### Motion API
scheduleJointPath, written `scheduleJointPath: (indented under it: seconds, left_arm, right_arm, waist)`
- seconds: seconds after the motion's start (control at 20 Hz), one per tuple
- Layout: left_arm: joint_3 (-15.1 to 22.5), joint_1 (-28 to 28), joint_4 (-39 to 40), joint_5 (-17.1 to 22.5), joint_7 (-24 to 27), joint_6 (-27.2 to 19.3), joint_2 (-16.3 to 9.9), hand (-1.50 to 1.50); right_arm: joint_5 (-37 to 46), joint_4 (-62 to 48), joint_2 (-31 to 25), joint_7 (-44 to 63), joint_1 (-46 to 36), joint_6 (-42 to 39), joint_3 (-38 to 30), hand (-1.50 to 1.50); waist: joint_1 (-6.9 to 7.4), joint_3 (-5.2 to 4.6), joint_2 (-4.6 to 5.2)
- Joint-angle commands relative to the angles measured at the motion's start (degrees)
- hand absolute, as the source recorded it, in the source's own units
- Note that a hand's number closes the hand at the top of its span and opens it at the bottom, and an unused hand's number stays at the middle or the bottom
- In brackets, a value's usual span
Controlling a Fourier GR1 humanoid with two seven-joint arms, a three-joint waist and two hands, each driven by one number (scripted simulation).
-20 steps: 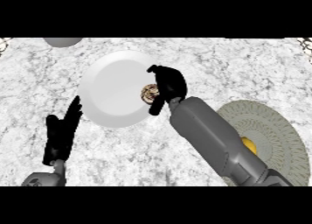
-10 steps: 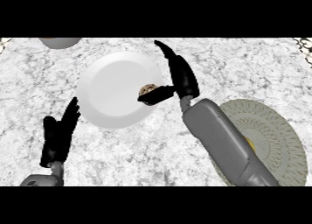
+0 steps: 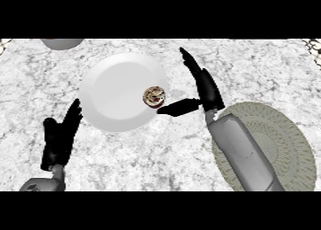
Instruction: Pick the cupcake from the placemat and place it in the plate
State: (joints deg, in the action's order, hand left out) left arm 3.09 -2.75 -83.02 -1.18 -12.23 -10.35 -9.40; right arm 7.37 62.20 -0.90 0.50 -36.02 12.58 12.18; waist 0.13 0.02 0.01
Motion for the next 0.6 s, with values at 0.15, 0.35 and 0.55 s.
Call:
scheduleJointPath:
  seconds: [0.15, 0.35, 0.55]
  left_arm:
    - [-2.5, -2.7, 4.0, -0.2, 1.1, 1.6, -0.1, 0.00]
    - [1.7, 5.0, -6.0, -2.6, -1.2, 0.7, 2.4, 0.00]
    - [-2.5, -1.1, 2.7, -1.7, 1.6, 1.8, 1.7, 0.00]
  right_arm:
    - [-3.4, -5.8, 0.9, -7.0, -1.5, 3.6, 3.9, -1.50]
    - [-0.9, -2.3, 0.9, -3.3, 0.5, 4.2, 4.4, -1.50]
    - [1.9, -5.1, 0.9, -4.5, 0.5, 4.3, 1.3, -1.50]
  waist:
    - [0.38, -0.03, 0.12]
    - [0.29, -0.02, -0.04]
    - [0.05, -0.03, 0.03]
